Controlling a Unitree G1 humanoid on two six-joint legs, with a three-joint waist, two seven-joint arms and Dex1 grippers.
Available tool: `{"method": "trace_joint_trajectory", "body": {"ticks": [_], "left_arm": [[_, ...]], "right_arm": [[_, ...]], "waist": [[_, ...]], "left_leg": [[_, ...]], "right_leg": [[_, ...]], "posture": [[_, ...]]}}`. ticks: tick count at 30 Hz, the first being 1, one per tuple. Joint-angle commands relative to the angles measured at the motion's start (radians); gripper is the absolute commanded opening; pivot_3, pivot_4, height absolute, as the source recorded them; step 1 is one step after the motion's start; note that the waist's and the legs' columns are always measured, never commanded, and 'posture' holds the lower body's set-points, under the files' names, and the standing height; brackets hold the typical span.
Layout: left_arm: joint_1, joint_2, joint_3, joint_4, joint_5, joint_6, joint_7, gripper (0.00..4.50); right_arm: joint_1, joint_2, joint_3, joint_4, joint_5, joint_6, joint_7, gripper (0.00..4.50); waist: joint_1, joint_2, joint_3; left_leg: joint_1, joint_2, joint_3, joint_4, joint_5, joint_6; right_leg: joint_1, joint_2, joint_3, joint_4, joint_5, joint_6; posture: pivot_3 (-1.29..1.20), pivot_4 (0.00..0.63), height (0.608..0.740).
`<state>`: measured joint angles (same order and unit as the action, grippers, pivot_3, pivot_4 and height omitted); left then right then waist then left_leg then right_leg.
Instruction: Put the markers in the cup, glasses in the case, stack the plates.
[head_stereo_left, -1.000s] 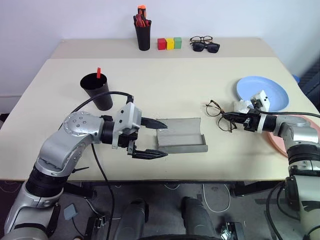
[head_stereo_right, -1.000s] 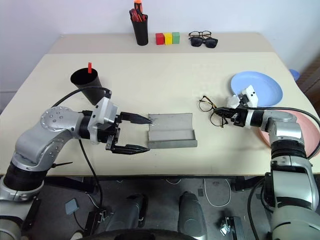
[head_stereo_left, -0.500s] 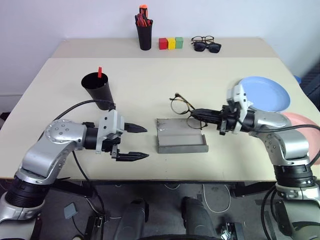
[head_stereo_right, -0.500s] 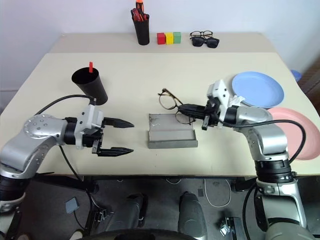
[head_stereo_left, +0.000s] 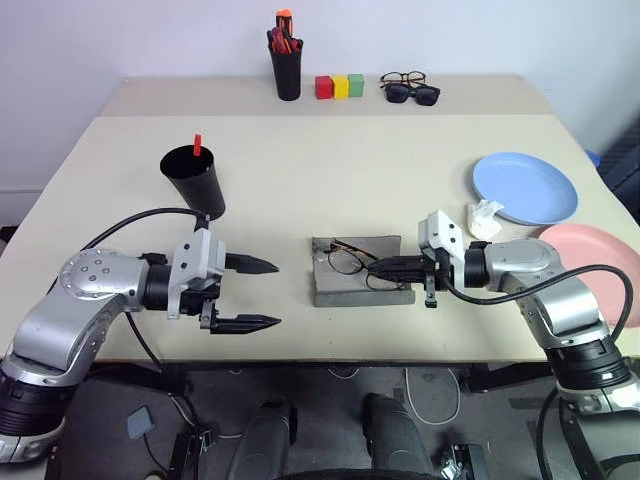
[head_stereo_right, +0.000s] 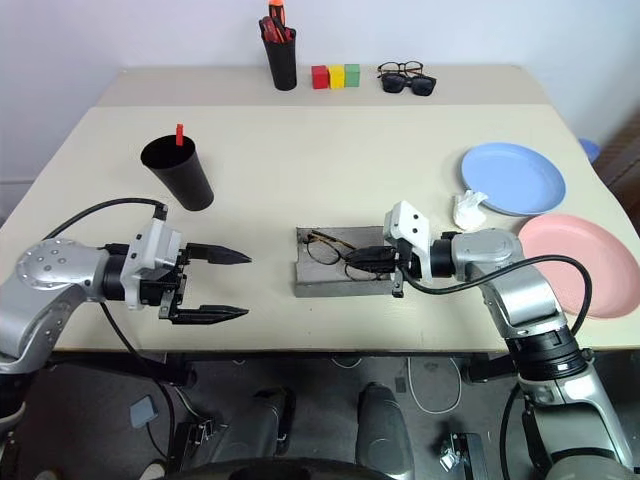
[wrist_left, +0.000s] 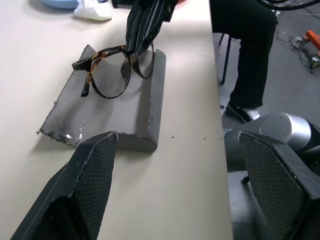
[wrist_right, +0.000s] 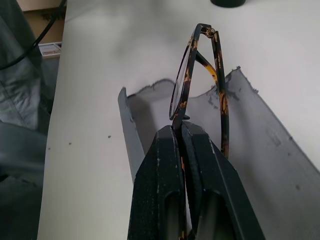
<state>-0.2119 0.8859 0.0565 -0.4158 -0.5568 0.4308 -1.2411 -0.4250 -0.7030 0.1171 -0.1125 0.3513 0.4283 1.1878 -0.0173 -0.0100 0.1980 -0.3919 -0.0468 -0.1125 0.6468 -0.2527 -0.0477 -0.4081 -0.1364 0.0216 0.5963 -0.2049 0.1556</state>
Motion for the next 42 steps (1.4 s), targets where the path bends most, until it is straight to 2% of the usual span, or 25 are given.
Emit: {"method": "trace_joint_trajectory", "body": {"ticks": [1,5,6,7,12,17,20,22,24,29,32,34,38,42], "left_arm": [[0.007,0.015,0.038,-0.031,-0.012,-0.025,-0.002,4.00],[0.008,0.004,0.027,-0.033,-0.005,-0.035,0.013,4.00],[0.008,0.001,0.024,-0.034,-0.003,-0.037,0.017,4.00],[0.009,-0.002,0.023,-0.036,-0.006,-0.035,0.022,4.00],[-0.023,-0.024,0.001,-0.009,0.003,-0.026,0.053,4.00],[-0.128,-0.083,-0.059,0.049,0.040,0.016,0.135,4.00],[-0.250,-0.175,-0.142,0.167,0.170,0.000,0.260,4.00],[-0.329,-0.244,-0.194,0.280,0.237,-0.014,0.304,3.45],[-0.424,-0.336,-0.246,0.412,0.302,-0.052,0.350,2.70],[-0.599,-0.499,-0.315,0.701,0.414,-0.143,0.395,0.04],[-0.713,-0.594,-0.367,0.908,0.490,-0.225,0.408,0.04],[-0.764,-0.624,-0.384,1.010,0.532,-0.282,0.408,0.04],[-0.876,-0.650,-0.430,1.240,0.623,-0.415,0.378,0.04],[-0.954,-0.654,-0.447,1.415,0.666,-0.525,0.264,0.04]], "right_arm": [[-0.008,-0.029,0.016,0.007,-0.022,-0.036,0.032,0.02],[-0.006,-0.049,0.043,0.016,-0.050,-0.063,0.061,0.02],[-0.006,-0.048,0.043,0.015,-0.050,-0.061,0.060,0.66],[-0.005,-0.048,0.041,0.014,-0.049,-0.060,0.060,0.94],[-0.002,-0.043,-0.015,-0.019,-0.025,-0.046,0.013,3.39],[0.039,-0.080,-0.135,-0.143,0.105,0.108,-0.021,3.39],[0.155,-0.122,-0.278,-0.272,0.183,0.180,-0.066,3.39],[0.281,-0.128,-0.373,-0.339,0.180,0.159,-0.098,3.44],[0.432,-0.088,-0.488,-0.390,0.164,0.065,-0.111,3.44],[0.735,-0.049,-0.606,-0.424,0.029,-0.146,-0.137,3.44],[0.930,0.035,-0.666,-0.462,0.004,-0.222,-0.163,3.44],[1.000,0.073,-0.672,-0.472,-0.007,-0.266,-0.178,3.44],[1.088,0.139,-0.670,-0.508,-0.018,-0.309,-0.233,3.44],[1.113,0.161,-0.668,-0.527,-0.021,-0.315,-0.286,3.44]], "waist": [[0.000,0.000,0.000],[0.001,0.000,0.000],[0.001,0.000,0.000],[0.001,0.000,0.000],[0.001,0.000,0.000],[0.006,0.000,0.000],[0.025,-0.001,0.000],[0.035,-0.002,0.000],[0.038,-0.004,-0.001],[0.023,-0.005,0.000],[0.030,-0.005,0.000],[0.021,-0.005,0.000],[0.007,-0.006,0.001],[0.007,-0.007,0.001]], "left_leg": [[0.000,0.001,0.000,0.000,0.000,0.000],[0.000,0.003,0.000,0.000,0.000,0.000],[0.000,0.003,0.000,0.000,0.000,0.000],[0.000,0.003,0.000,0.000,0.000,0.000],[0.000,0.003,0.000,0.000,0.000,0.000],[0.000,0.003,0.000,0.000,0.000,0.000],[-0.001,0.003,0.000,0.000,0.000,0.000],[-0.001,0.003,0.000,0.000,0.000,0.000],[-0.001,0.002,0.000,0.000,0.000,0.000],[-0.001,0.002,0.001,0.001,0.000,0.000],[0.000,0.003,0.001,0.001,0.000,0.000],[0.000,0.003,0.002,0.000,0.000,0.000],[-0.001,0.003,0.003,0.001,0.000,0.000],[-0.001,0.003,0.003,0.001,-0.001,0.000]], "right_leg": [[0.000,0.001,0.000,0.000,0.000,0.000],[0.000,0.003,-0.001,0.000,0.000,-0.002],[0.000,0.003,-0.001,0.000,0.000,-0.002],[0.000,0.003,-0.001,0.000,0.000,-0.002],[-0.001,0.003,0.000,0.000,0.001,-0.002],[0.000,0.003,-0.001,0.000,0.001,-0.002],[0.000,0.003,-0.001,-0.001,0.001,-0.002],[0.000,0.003,-0.001,-0.001,0.001,-0.002],[0.001,0.003,-0.002,-0.002,0.002,0.001],[0.002,0.002,-0.001,-0.003,0.003,0.002],[0.001,0.003,-0.002,-0.002,0.000,0.006],[0.001,0.003,-0.001,-0.003,-0.001,0.005],[0.001,0.002,-0.001,-0.003,-0.002,0.003],[0.001,0.002,-0.001,-0.004,-0.002,0.003]], "posture": [[0.00,0.150,0.739],[0.00,0.150,0.739],[0.00,0.150,0.739],[0.00,0.150,0.739],[0.00,0.150,0.739],[0.00,0.150,0.739],[0.00,0.150,0.739],[0.00,0.150,0.739],[0.00,0.150,0.739],[0.00,0.150,0.739],[0.00,0.150,0.739],[0.00,0.150,0.739],[0.00,0.150,0.739],[0.00,0.150,0.739]]}}
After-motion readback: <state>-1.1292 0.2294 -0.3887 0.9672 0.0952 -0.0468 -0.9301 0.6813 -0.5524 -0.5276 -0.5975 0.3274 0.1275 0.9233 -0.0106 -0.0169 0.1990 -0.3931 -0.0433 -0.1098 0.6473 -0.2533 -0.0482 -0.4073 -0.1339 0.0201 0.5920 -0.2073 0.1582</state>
